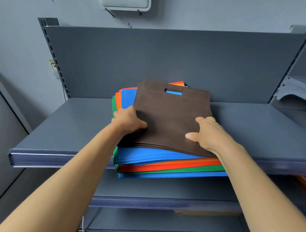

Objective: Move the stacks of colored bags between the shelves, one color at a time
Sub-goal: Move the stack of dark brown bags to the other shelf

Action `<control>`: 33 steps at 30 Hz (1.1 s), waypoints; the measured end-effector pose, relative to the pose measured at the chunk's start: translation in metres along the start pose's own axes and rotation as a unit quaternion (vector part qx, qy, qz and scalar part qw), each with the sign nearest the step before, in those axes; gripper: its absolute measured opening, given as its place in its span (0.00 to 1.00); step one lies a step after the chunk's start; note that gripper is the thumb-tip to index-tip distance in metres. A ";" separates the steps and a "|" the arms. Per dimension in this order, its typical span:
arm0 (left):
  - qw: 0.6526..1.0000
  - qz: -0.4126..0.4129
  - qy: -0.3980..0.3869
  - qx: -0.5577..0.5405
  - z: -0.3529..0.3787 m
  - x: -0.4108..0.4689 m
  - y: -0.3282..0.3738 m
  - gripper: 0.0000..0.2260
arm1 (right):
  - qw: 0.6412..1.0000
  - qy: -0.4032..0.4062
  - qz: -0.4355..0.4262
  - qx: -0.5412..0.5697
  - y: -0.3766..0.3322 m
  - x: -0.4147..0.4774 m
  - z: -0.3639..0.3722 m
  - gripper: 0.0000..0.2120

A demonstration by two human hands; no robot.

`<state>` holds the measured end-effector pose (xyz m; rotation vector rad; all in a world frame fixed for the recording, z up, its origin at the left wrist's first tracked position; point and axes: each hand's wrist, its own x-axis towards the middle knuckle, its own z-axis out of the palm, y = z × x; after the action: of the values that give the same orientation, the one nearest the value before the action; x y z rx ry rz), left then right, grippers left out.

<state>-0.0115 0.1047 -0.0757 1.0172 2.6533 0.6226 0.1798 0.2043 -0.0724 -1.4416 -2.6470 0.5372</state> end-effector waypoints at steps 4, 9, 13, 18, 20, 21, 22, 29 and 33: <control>0.995 0.092 -0.008 -0.046 0.003 -0.004 0.001 0.25 | 1.000 0.025 0.001 0.003 -0.004 -0.004 0.001 0.29; 0.987 0.155 0.034 0.015 -0.001 -0.014 0.006 0.23 | 0.996 0.087 -0.004 -0.010 -0.009 -0.006 0.000 0.26; 0.990 0.122 0.065 0.036 -0.011 -0.024 -0.002 0.19 | 0.997 0.080 -0.010 -0.008 -0.018 -0.006 0.000 0.25; 0.993 0.050 0.084 0.057 -0.034 -0.029 -0.032 0.18 | 0.998 0.035 -0.041 0.020 -0.040 -0.002 0.007 0.27; 0.995 0.023 0.075 0.062 -0.038 -0.031 -0.045 0.18 | 0.998 0.012 -0.048 0.029 -0.049 0.000 0.011 0.28; 0.996 0.012 0.067 0.062 -0.038 -0.032 -0.051 0.18 | 0.998 0.007 -0.050 0.033 -0.053 0.001 0.013 0.28; 0.996 0.004 0.058 0.060 -0.037 -0.034 -0.056 0.18 | 0.998 0.004 -0.051 0.038 -0.057 0.001 0.014 0.29; 0.996 0.000 0.084 0.007 -0.032 -0.046 -0.068 0.19 | 0.988 0.017 -0.034 0.151 -0.075 0.002 0.016 0.32; 0.986 -0.008 0.166 -0.020 -0.040 -0.061 -0.075 0.20 | 0.983 0.046 -0.059 0.168 -0.086 -0.003 0.015 0.30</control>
<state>-0.0244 0.0009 -0.0709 0.9507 2.9134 0.9088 0.1089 0.1555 -0.0566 -1.1744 -2.4047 0.8359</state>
